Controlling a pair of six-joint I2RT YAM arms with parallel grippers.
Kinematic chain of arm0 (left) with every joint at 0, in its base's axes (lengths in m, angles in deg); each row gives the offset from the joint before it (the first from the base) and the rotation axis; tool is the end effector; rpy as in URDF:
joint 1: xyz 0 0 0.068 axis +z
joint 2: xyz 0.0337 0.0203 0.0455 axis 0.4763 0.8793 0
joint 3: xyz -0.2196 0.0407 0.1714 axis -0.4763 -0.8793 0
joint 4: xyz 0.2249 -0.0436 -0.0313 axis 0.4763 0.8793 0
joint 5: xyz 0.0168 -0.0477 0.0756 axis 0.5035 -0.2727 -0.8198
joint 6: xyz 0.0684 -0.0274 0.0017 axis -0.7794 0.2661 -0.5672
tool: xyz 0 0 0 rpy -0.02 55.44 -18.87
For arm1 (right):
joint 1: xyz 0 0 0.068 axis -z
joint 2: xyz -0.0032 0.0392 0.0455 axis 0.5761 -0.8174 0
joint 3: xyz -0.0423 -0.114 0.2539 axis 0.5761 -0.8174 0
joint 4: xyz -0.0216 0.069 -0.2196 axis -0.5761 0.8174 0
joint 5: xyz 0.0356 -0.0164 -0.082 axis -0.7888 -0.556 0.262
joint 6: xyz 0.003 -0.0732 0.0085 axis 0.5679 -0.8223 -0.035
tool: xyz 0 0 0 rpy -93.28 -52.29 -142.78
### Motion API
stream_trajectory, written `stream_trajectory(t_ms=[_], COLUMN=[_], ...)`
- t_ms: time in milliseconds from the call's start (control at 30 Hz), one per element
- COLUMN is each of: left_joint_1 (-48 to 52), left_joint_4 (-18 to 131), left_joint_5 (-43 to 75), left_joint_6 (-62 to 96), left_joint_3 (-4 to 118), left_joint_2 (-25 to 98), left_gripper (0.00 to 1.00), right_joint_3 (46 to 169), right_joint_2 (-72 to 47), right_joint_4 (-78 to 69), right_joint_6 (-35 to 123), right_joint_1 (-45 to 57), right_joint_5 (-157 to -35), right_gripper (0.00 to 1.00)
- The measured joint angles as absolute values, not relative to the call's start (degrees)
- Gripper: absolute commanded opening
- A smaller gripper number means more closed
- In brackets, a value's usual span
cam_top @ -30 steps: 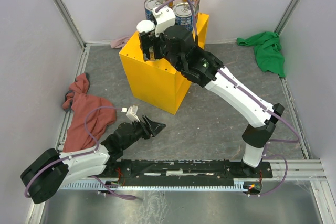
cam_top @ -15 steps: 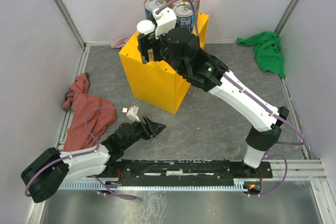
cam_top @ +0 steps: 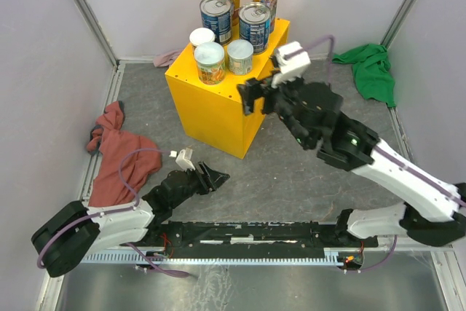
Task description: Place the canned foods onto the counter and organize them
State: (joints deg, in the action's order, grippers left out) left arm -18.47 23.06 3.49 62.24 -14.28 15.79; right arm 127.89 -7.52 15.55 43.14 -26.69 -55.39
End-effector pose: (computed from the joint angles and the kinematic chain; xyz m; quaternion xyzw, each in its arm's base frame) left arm 0.1156 -0.1167 0.1574 -0.0920 0.8045 -0.4415 0.3865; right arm 0.1509 0.2119 0.5075 -0.1446 0.6942 0.2129 0.6722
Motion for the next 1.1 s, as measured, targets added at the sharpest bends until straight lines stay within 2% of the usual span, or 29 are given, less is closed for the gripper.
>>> stream_trajectory(t_ms=[200, 533, 800, 1100], left_joint_1=[-18.56, -18.54, -16.79, -9.14], left_joint_4=[23.01, 26.42, 34.36, 40.76], left_joint_5=[3.07, -3.84, -15.95, -21.41], left_joint_6=[62.2, 59.59, 54.85, 52.27], left_joint_3=[-14.06, -10.17, -10.11, -10.89], left_joint_2=[19.03, 16.86, 5.34, -1.54], left_gripper=[0.7, 0.72, 0.76, 0.77], right_joint_3=[109.47, 86.71, 78.5, 77.08], right_joint_2=[7.91, 19.08, 23.78, 24.44], right_joint_4=[12.9, 20.86, 34.96, 52.9], right_joint_6=[44.78, 57.08, 74.81, 97.1], right_joint_1=[-26.65, -26.36, -26.17, -26.17], right_joint_5=[-45.73, -30.67, -26.34, -22.01], right_gripper=[0.99, 0.99, 0.99, 0.99])
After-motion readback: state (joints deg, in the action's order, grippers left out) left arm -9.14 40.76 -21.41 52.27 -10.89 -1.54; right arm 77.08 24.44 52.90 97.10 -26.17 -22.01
